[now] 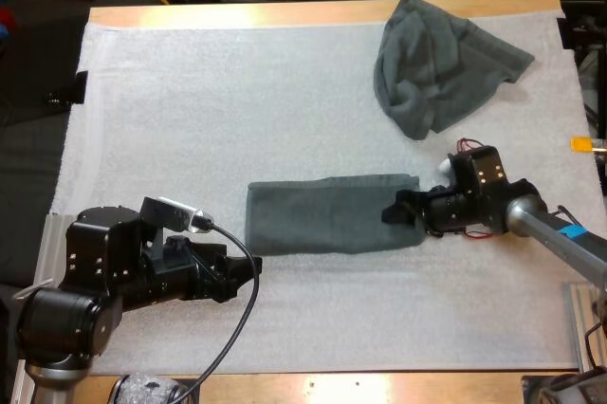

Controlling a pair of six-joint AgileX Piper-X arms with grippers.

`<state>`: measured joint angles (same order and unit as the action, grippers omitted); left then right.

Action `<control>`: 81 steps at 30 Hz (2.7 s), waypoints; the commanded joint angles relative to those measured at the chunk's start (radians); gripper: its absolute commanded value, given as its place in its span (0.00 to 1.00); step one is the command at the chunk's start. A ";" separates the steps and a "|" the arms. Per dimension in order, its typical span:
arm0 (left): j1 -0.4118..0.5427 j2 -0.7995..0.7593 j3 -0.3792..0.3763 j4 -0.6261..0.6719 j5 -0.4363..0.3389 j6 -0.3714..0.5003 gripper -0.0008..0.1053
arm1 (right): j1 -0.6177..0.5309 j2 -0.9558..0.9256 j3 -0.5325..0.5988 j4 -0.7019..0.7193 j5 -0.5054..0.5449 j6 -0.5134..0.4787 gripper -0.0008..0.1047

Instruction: Pick towel from pile, fold and stack

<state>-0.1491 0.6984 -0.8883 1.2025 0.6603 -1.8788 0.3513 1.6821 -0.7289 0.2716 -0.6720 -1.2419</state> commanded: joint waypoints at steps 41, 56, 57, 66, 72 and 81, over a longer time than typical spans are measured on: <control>-0.075 0.003 -0.006 0.002 -0.006 -0.001 0.62 | 0.015 -0.389 -0.153 0.736 0.751 -0.287 0.01; -0.075 0.003 -0.006 -0.002 -0.020 -0.001 0.62 | 0.263 -0.342 -0.153 0.436 0.578 -0.011 0.01; -0.075 0.003 -0.006 -0.002 -0.020 -0.001 0.62 | 0.275 -0.327 -0.153 0.420 0.571 0.000 0.01; -0.075 0.003 -0.006 0.004 -0.020 -0.001 0.62 | 0.306 -0.190 -0.153 0.308 0.474 0.109 0.01; -0.075 0.003 -0.006 0.004 -0.020 -0.001 0.62 | 0.306 -0.125 -0.153 0.286 0.417 0.121 0.01; -0.075 0.003 -0.006 0.004 -0.020 -0.001 0.62 | 0.306 -0.091 -0.153 0.283 0.429 0.125 0.26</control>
<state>-0.2205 0.6984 -0.8883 1.2025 0.6499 -1.8788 0.6551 1.5944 -0.8729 0.5566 -0.2405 -1.1147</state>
